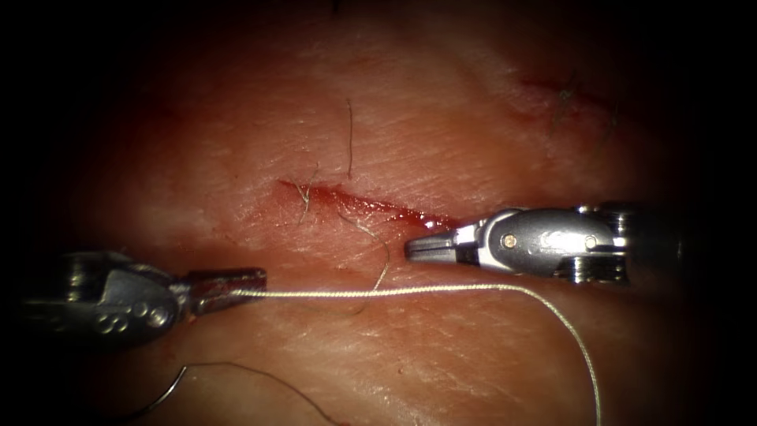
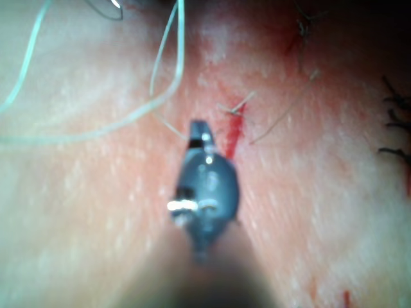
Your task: Wound Closure
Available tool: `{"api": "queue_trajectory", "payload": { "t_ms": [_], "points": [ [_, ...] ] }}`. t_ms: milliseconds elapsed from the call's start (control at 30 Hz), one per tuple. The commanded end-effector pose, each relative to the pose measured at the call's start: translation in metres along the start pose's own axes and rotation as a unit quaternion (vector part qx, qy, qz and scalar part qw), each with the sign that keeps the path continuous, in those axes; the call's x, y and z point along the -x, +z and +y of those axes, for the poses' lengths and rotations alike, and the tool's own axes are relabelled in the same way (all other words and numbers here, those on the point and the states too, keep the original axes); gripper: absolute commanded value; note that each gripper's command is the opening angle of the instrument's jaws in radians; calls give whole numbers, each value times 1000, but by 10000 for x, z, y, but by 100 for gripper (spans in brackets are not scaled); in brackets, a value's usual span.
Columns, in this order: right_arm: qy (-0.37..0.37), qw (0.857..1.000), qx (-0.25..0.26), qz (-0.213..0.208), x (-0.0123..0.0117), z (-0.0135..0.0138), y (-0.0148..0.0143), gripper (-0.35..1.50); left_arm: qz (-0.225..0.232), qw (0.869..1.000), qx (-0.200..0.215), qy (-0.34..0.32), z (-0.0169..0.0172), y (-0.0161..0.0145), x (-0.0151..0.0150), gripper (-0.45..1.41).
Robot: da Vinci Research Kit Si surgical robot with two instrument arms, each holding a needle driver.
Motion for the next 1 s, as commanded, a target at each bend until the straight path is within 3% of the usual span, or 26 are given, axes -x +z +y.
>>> {"api": "queue_trajectory", "payload": {
  "t_ms": [33, 200, 367, 700, 1000],
  "points": [
    [-2, 1000, 0, 7, 0, 15, 30, -35, 8, 1000, -1, -1, -3, 8, 1, -45],
    [-8, 1000, -8, 20, 6, 41, 83, -35, 44, 999, -7, -1, -31, 14, 0, -45],
    [-16, 999, -22, 31, 13, 38, 123, -35, 88, 996, -7, -5, -56, 30, 7, -45],
    [-20, 998, -34, 42, 6, 6, 137, -35, 150, 988, -25, 4, -98, 72, 66, -45],
    [-11, 997, -23, 75, -2, -9, 137, -35, 177, 983, -34, 32, -89, 110, 122, -45]
  ]
}}
